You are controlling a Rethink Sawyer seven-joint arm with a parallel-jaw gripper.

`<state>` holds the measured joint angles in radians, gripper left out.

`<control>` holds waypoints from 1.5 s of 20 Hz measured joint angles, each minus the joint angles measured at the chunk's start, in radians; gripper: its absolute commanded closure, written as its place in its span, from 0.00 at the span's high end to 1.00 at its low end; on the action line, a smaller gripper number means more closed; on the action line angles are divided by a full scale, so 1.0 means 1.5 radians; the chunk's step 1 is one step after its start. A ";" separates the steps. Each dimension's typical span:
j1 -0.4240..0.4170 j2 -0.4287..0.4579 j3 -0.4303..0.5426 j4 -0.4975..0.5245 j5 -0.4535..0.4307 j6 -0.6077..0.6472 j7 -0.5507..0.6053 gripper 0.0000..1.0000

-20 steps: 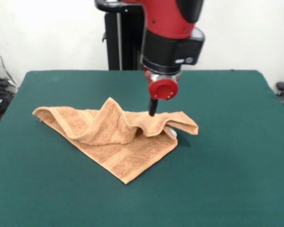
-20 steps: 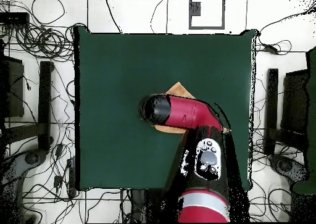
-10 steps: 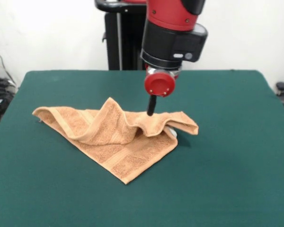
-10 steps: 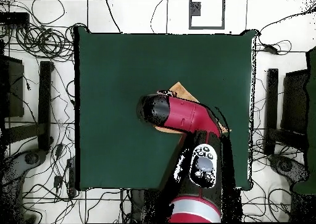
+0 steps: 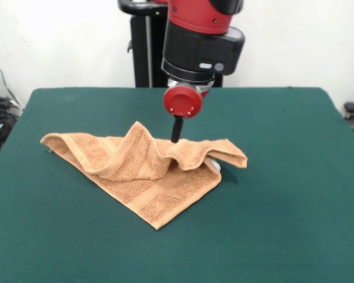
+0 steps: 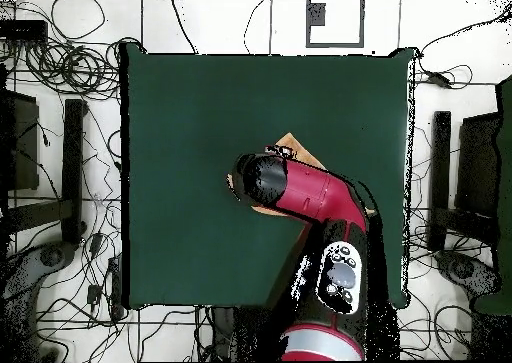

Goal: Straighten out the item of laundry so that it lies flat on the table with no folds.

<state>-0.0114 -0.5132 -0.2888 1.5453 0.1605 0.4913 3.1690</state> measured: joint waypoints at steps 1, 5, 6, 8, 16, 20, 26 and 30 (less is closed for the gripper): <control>0.000 0.000 -0.002 0.002 0.004 -0.003 0.000 0.00; 0.000 0.001 -0.012 0.005 0.016 -0.010 0.000 0.00; 0.000 0.002 -0.014 0.006 0.020 -0.011 0.000 0.00; 0.000 0.003 -0.015 0.007 0.024 -0.013 0.000 0.00; -0.009 0.029 -0.015 0.013 0.027 -0.038 0.000 0.00; -0.023 0.035 -0.016 0.019 0.026 -0.044 0.000 0.00; -0.029 0.044 -0.016 0.020 0.026 -0.044 0.000 0.00; -0.029 0.047 -0.016 0.021 0.026 -0.044 0.000 0.00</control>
<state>-0.0548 -0.4433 -0.3122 1.5769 0.1993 0.4248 3.1690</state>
